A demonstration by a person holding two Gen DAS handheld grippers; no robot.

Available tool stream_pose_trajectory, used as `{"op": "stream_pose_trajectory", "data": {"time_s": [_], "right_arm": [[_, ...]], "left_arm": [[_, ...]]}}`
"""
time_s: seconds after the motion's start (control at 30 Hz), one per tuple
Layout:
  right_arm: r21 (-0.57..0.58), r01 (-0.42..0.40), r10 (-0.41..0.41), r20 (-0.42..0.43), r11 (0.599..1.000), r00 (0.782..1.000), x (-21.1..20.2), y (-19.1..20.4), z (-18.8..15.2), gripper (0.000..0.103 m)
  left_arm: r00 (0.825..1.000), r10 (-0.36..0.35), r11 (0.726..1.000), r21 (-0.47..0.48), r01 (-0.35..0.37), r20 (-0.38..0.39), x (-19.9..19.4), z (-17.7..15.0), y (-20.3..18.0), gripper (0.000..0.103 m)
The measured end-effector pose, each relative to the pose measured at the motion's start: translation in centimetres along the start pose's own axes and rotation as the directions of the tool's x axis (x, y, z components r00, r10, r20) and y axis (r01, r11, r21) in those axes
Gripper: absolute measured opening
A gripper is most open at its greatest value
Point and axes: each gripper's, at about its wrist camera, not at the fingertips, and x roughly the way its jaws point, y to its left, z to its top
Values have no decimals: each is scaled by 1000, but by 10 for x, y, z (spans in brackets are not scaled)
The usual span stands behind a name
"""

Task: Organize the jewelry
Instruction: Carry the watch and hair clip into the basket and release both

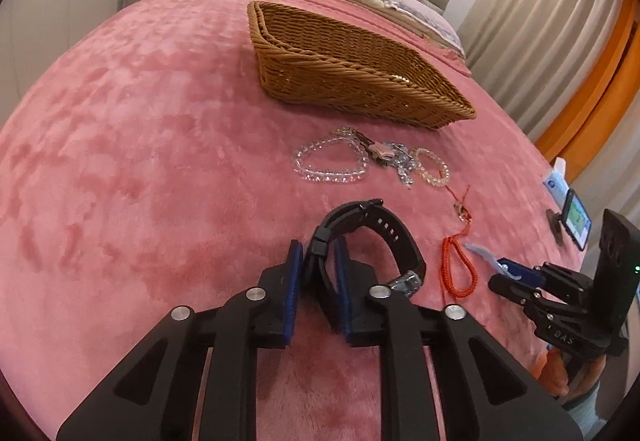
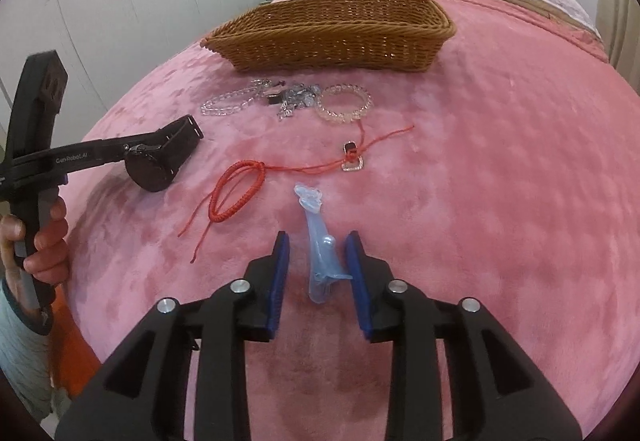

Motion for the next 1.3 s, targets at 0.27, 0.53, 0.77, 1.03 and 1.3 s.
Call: {"op": "stream_pose_trajectory", "data": {"time_s": [0.27, 0.53, 0.77, 1.03, 1.3], "right_arm": [[-16, 39, -38, 16, 999, 999, 4, 3, 4, 15], [-31, 30, -26, 129, 999, 991, -28, 8, 22, 11], [-25, 8, -1, 272, 1000, 962, -52, 2, 83, 11], [20, -90, 80, 294, 996, 953, 6, -28, 184, 11], [112, -87, 65, 183, 990, 981, 82, -54, 218, 11]], "left_arm": [[1000, -1, 1000, 3, 1, 0, 3, -1, 2, 12], [993, -43, 999, -19, 46, 108, -17, 2, 1, 10], [960, -61, 998, -7, 65, 272, -49, 51, -12, 10], [947, 9, 1000, 23, -18, 322, -16, 129, -29, 10], [971, 36, 999, 17, -41, 237, 44, 154, -19, 12]]}}
